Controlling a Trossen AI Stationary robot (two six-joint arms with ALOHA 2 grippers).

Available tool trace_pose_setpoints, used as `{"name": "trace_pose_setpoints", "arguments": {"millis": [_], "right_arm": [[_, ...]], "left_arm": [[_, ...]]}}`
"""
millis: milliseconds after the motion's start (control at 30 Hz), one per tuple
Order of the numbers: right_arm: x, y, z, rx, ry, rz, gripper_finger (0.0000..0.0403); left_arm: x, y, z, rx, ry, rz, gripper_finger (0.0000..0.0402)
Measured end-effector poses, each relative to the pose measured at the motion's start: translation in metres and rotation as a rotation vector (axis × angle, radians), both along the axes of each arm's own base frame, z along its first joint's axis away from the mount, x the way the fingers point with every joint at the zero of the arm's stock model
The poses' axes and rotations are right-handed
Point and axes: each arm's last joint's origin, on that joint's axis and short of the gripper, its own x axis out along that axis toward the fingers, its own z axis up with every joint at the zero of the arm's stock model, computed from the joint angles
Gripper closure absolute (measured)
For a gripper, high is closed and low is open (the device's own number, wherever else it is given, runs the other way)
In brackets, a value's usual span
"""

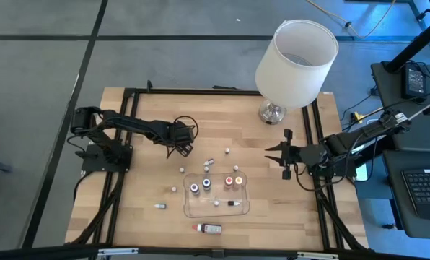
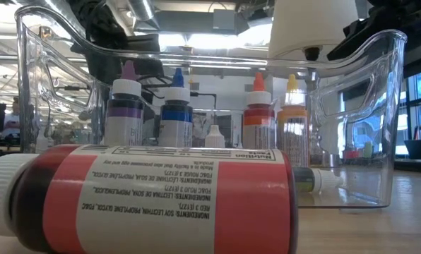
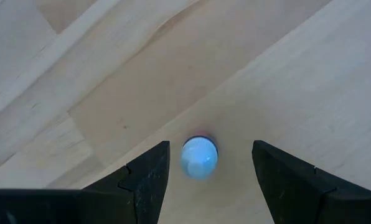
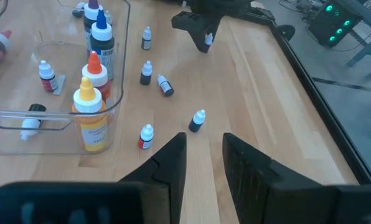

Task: Pick & Place food coloring
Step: Put the small pink food coloring bottle into the container

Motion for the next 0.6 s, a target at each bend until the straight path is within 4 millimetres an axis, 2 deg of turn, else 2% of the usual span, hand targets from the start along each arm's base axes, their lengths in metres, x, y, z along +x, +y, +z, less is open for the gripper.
{"name": "trace_pose_setpoints", "arguments": {"millis": [200, 600], "right_arm": [[0.0, 0.0, 0.0, 0.0, 0.0, 0.0, 0.0296], [0.0, 0.0, 0.0, 0.0, 0.0, 0.0, 0.0296]], "left_arm": [[0.0, 0.0, 0.0, 0.002, 0.001, -0.001, 0.0191], [-0.0001, 0.0, 0.0, 0.007, 0.012, -0.029, 0.0298]]}}
